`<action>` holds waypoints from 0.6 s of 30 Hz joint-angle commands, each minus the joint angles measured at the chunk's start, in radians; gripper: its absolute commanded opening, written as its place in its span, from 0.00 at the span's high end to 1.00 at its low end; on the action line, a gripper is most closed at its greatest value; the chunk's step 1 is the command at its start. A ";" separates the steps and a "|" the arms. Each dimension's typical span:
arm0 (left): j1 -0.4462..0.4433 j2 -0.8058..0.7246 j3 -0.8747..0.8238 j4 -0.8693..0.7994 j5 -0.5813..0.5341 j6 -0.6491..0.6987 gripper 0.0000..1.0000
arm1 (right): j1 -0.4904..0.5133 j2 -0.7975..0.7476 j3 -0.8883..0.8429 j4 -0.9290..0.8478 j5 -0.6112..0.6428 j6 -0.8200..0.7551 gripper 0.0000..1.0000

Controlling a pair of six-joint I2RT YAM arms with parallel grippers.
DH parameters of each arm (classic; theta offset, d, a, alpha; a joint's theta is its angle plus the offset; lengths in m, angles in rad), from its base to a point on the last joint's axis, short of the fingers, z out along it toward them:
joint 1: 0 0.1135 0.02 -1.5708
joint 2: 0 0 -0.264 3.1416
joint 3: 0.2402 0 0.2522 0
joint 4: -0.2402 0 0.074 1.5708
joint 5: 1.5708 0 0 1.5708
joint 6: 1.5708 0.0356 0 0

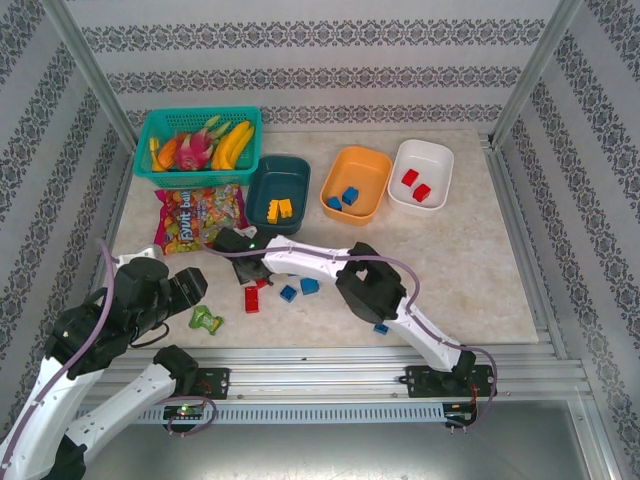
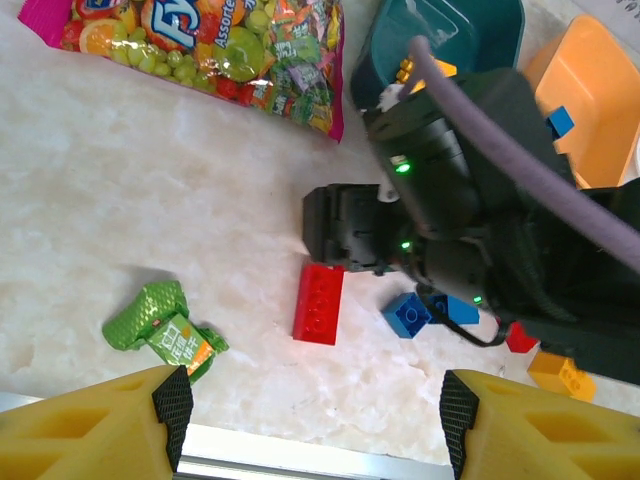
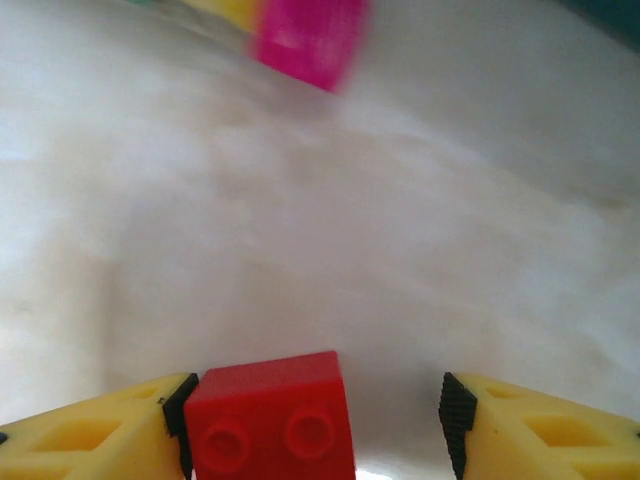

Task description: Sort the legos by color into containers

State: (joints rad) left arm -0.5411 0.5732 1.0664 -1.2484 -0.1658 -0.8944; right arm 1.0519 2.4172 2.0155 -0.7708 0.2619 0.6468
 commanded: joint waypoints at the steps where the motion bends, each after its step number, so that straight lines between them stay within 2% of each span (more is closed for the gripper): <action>1: 0.009 -0.008 -0.023 0.025 0.017 0.004 0.31 | -0.026 -0.065 -0.044 0.005 0.036 -0.013 0.32; 6: 0.009 -0.003 -0.034 0.046 0.046 0.002 0.31 | -0.023 -0.070 -0.041 -0.028 0.007 0.028 0.32; 12: 0.009 -0.002 -0.065 0.071 0.135 0.004 0.31 | -0.012 -0.088 -0.055 -0.084 -0.029 0.099 0.32; 18: 0.009 -0.020 -0.089 0.085 0.205 0.019 0.30 | 0.009 -0.088 -0.048 -0.138 -0.059 0.262 0.35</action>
State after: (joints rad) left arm -0.5411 0.5709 0.9901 -1.1973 -0.0116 -0.8940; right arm 1.0504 2.3734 1.9720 -0.8463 0.2218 0.7986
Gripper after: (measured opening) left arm 0.695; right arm 0.655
